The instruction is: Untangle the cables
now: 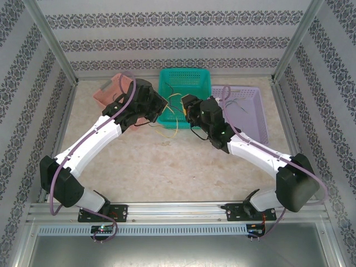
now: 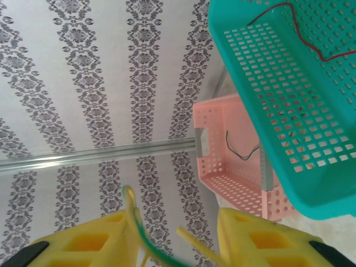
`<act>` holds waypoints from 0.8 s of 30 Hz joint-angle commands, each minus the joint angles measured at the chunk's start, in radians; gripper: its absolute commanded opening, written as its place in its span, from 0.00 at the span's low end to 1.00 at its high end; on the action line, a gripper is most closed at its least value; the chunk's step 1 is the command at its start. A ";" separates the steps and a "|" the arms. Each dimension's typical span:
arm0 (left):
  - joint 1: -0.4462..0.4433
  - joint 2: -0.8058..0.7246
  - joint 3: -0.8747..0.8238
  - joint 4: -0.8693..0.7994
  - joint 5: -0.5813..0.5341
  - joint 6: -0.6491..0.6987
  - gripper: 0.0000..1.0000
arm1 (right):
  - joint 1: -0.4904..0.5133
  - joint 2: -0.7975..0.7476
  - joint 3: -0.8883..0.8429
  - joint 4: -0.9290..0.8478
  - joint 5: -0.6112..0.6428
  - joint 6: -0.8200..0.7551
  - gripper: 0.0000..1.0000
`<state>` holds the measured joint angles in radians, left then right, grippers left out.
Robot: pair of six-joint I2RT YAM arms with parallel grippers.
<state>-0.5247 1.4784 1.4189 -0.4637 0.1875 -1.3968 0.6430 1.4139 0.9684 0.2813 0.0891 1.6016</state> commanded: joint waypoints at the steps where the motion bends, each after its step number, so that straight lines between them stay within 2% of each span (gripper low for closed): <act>1: -0.014 -0.017 0.044 -0.024 0.029 -0.013 0.00 | -0.018 0.008 0.015 0.017 0.009 -0.043 0.41; 6: -0.015 -0.026 0.043 -0.035 0.048 -0.026 0.00 | -0.041 0.020 0.017 0.012 0.010 -0.072 0.37; 8: -0.014 -0.027 0.043 -0.037 0.052 -0.028 0.00 | -0.047 0.027 0.021 0.020 0.009 -0.084 0.29; 11: -0.014 -0.028 0.045 -0.044 0.045 -0.015 0.00 | -0.058 0.027 0.033 0.017 -0.009 -0.117 0.13; 14: -0.001 -0.022 0.064 -0.060 0.048 0.030 0.00 | -0.085 0.013 0.072 -0.068 -0.108 -0.231 0.02; 16: 0.027 -0.007 0.104 -0.097 0.071 0.113 0.00 | -0.116 0.006 0.128 -0.206 -0.232 -0.382 0.00; 19: 0.074 0.048 0.217 -0.233 0.145 0.306 0.00 | -0.144 0.001 0.256 -0.552 -0.371 -0.771 0.00; 21: 0.091 0.093 0.308 -0.341 0.198 0.461 0.00 | -0.142 0.008 0.340 -0.818 -0.370 -1.093 0.00; 24: 0.095 0.158 0.431 -0.509 0.225 0.644 0.00 | -0.137 0.035 0.402 -1.101 -0.270 -1.473 0.00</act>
<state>-0.4358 1.5929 1.7710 -0.7551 0.3462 -1.0161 0.4999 1.4353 1.3357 -0.4015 -0.1970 0.6411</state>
